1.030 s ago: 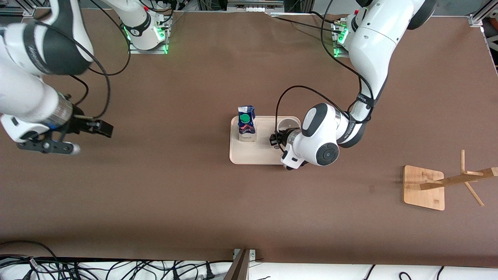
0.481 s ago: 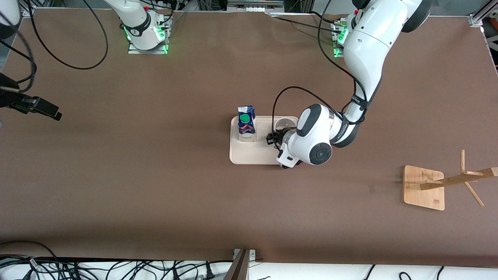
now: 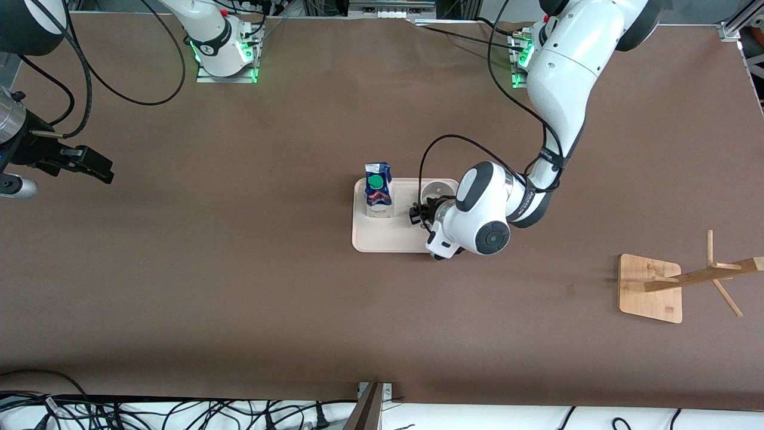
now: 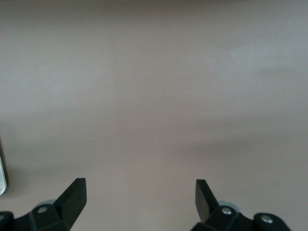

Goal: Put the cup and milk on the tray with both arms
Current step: 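Lower the white mug onto the tray beside the carton with the left gripper, then open the left gripper and lift it away from the mug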

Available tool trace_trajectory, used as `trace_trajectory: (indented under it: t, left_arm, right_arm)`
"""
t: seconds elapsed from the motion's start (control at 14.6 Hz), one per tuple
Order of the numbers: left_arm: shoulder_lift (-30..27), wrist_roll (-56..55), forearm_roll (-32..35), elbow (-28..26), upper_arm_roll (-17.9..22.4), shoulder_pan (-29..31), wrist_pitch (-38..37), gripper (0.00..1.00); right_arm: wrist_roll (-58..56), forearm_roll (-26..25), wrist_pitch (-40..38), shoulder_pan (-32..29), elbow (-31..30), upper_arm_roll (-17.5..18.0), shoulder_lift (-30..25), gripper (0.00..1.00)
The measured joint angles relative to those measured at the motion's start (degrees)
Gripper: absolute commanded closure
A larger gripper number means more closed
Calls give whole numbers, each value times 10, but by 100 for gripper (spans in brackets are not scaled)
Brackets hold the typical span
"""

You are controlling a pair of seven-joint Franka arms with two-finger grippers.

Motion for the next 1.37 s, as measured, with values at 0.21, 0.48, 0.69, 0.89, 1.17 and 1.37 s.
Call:
trace_trajectory:
  t: [0.21, 0.48, 0.69, 0.89, 1.17, 1.37]
  left_arm:
    - [0, 0, 0, 2, 0, 0, 0, 0]
    - [-5, 0, 0, 18, 3, 4, -4, 0]
    - [-31, 0, 5, 26, 9, 15, -13, 0]
    - [-84, 0, 31, 33, 11, 32, -23, 0]
    - [-181, 0, 115, 36, 13, 77, -47, 0]
    - [-251, 18, 188, 37, 14, 111, -117, 0]
  right_arm:
    - [1, 0, 0, 1, 3, 0, 0, 0]
    - [5, 38, 3, 0, 3, -4, 1, 0]
    - [6, 61, 42, 0, 2, -7, 4, 0]
    - [6, 61, 53, -2, 2, -8, 8, 0]
    - [4, 26, -6, -2, 2, -8, 8, 0]
    - [4, 19, -39, -2, 3, -8, 7, 0]
